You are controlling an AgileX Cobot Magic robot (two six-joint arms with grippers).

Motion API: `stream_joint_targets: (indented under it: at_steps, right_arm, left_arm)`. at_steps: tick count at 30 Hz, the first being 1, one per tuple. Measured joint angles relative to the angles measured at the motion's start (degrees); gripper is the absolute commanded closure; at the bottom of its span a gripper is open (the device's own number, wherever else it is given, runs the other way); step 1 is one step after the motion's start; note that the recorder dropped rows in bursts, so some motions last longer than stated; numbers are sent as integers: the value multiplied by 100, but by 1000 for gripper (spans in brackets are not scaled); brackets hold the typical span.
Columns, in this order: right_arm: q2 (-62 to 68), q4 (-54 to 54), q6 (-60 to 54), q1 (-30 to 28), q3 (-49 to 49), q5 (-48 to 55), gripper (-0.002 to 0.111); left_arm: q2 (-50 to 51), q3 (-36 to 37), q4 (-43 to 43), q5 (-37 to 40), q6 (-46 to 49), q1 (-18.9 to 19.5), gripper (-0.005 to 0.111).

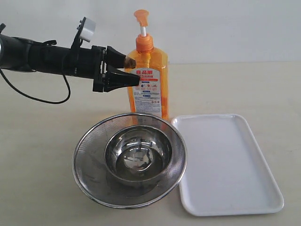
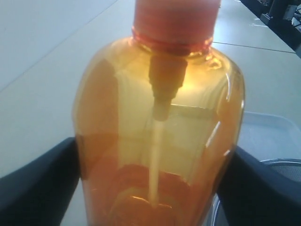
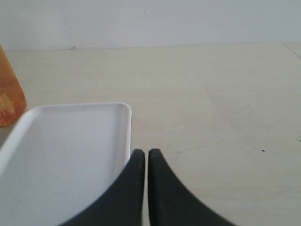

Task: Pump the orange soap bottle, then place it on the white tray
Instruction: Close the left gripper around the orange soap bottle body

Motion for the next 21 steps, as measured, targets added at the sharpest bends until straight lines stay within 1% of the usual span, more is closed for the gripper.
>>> stream_joint_targets:
  at_steps: [1, 2, 18, 21]
  right_arm:
    - [0, 0, 0, 0, 0, 0, 108]
    - [0, 0, 0, 0, 0, 0, 108]
    - [0, 0, 0, 0, 0, 0, 108]
    - [0, 0, 0, 0, 0, 0, 108]
  left_arm:
    - [0, 0, 0, 0, 0, 0, 96]
    - [0, 0, 0, 0, 0, 0, 102]
    - [-11, 0, -67, -21, 0, 3, 102]
    - [-65, 0, 35, -57, 0, 25, 102]
